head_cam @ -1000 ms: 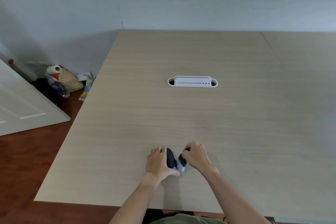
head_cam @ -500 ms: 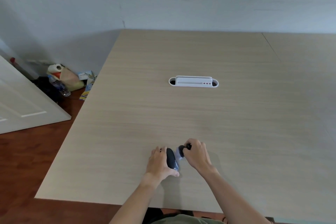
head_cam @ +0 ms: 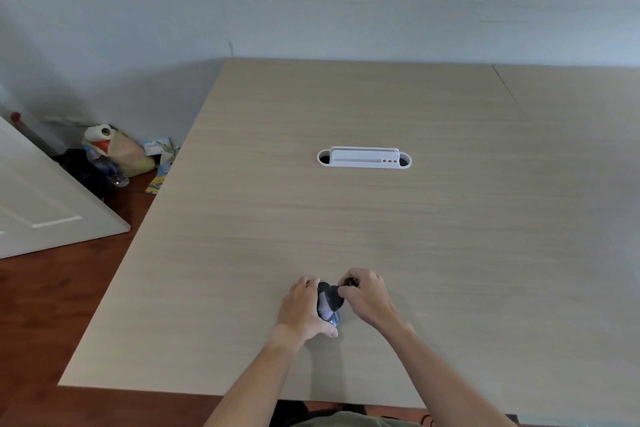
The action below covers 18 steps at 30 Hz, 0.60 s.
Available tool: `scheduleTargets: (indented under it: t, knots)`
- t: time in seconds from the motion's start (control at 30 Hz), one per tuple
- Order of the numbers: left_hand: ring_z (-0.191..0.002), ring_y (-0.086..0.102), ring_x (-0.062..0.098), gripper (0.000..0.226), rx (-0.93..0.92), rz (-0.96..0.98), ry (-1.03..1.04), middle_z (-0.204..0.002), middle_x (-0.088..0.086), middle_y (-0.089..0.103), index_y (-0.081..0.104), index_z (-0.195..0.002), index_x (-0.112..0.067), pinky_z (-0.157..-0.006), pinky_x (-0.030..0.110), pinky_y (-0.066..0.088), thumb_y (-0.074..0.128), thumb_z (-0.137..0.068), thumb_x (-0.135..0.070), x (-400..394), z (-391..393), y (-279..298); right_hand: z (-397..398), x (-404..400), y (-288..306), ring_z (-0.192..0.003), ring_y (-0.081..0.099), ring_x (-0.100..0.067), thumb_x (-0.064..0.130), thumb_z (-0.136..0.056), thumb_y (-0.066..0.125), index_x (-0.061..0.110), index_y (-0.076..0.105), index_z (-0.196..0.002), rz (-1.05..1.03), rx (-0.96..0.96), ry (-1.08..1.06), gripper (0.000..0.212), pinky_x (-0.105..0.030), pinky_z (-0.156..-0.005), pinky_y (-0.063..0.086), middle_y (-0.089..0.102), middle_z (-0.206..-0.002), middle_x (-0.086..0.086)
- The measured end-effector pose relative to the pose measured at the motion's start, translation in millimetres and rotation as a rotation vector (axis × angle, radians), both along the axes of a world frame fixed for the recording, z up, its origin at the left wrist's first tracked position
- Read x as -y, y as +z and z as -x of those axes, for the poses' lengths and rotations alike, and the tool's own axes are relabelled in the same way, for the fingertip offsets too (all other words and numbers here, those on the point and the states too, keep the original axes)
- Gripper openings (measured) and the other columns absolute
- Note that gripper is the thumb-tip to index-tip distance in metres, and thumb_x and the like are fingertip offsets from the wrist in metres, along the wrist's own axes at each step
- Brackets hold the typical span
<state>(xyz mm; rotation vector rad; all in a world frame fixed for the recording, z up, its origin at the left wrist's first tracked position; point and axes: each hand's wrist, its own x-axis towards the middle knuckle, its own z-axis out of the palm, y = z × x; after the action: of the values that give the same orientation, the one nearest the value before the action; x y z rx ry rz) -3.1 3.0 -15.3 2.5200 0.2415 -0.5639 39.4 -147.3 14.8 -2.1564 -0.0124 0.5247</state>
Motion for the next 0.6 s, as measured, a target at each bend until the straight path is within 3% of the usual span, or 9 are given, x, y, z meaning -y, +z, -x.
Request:
scheduleTargets:
  t: [0.07, 0.13, 0.2, 0.3, 0.37, 0.47, 0.6]
  knots:
    - [-0.12, 0.044, 0.02, 0.101, -0.005, 0.0, -0.014, -0.128, -0.004, 0.04, 0.038, -0.134, -0.019, -0.095, 0.032, 0.045, 0.087, -0.048, -0.044, 1, 1, -1, -2, 1, -5, -0.065, 0.057, -0.019, 0.003, -0.072, 0.05, 0.009, 0.065, -0.075, 0.088, 0.033, -0.01, 0.016, -0.029, -0.056, 0.046, 0.065, -0.069, -0.002]
    - [-0.118, 0.044, 0.021, 0.098, -0.015, 0.012, -0.019, -0.126, -0.003, 0.038, 0.038, -0.132, -0.018, -0.093, 0.035, 0.048, 0.085, -0.049, -0.041, 2, 4, -2, -3, 4, -7, -0.069, 0.058, -0.025, 0.004, -0.073, 0.048, 0.009, 0.061, -0.075, 0.137, 0.096, -0.103, 0.014, -0.035, -0.058, 0.045, 0.063, -0.068, -0.001]
    - [-0.113, 0.046, 0.022, 0.091, -0.015, 0.026, -0.017, -0.121, -0.003, 0.037, 0.039, -0.125, -0.017, -0.088, 0.035, 0.05, 0.083, -0.047, -0.037, 2, 6, -6, -2, 3, -4, -0.067, 0.058, -0.022, 0.003, -0.073, 0.05, 0.009, 0.061, -0.073, 0.074, 0.128, -0.144, 0.012, -0.03, -0.057, 0.043, 0.064, -0.066, 0.001]
    - [-0.108, 0.046, 0.021, 0.083, -0.017, 0.042, -0.002, -0.116, -0.004, 0.037, 0.042, -0.116, -0.017, -0.084, 0.033, 0.051, 0.084, -0.046, -0.034, 2, 6, -7, 4, -1, -1, -0.059, 0.053, -0.01, 0.001, -0.071, 0.055, 0.008, 0.066, -0.072, -0.049, 0.054, -0.015, 0.013, -0.018, -0.052, 0.04, 0.065, -0.064, 0.003]
    - [-0.107, 0.046, 0.02, 0.083, -0.025, 0.05, 0.006, -0.115, -0.004, 0.038, 0.042, -0.114, -0.017, -0.083, 0.033, 0.051, 0.085, -0.045, -0.034, 1, 5, -7, 8, -2, -5, -0.057, 0.051, -0.008, 0.002, -0.071, 0.054, 0.009, 0.066, -0.074, -0.019, -0.001, 0.067, 0.014, -0.02, -0.052, 0.04, 0.062, -0.064, 0.004]
    - [-0.111, 0.045, 0.021, 0.092, -0.035, 0.053, -0.012, -0.119, -0.003, 0.037, 0.041, -0.124, -0.015, -0.088, 0.034, 0.05, 0.086, -0.046, -0.034, 0, 3, -8, 8, 3, -14, -0.064, 0.055, -0.018, 0.004, -0.074, 0.05, 0.013, 0.06, -0.074, 0.079, 0.087, -0.064, 0.013, -0.031, -0.055, 0.043, 0.061, -0.065, 0.004]
    - [-0.113, 0.046, 0.02, 0.098, -0.024, 0.077, 0.004, -0.12, -0.005, 0.039, 0.04, -0.128, -0.016, -0.091, 0.033, 0.049, 0.087, -0.044, -0.035, -1, 3, -8, 8, 5, -9, -0.059, 0.052, -0.013, 0.003, -0.073, 0.054, 0.01, 0.059, -0.069, -0.037, 0.127, -0.132, 0.01, -0.024, -0.053, 0.041, 0.062, -0.062, 0.002]
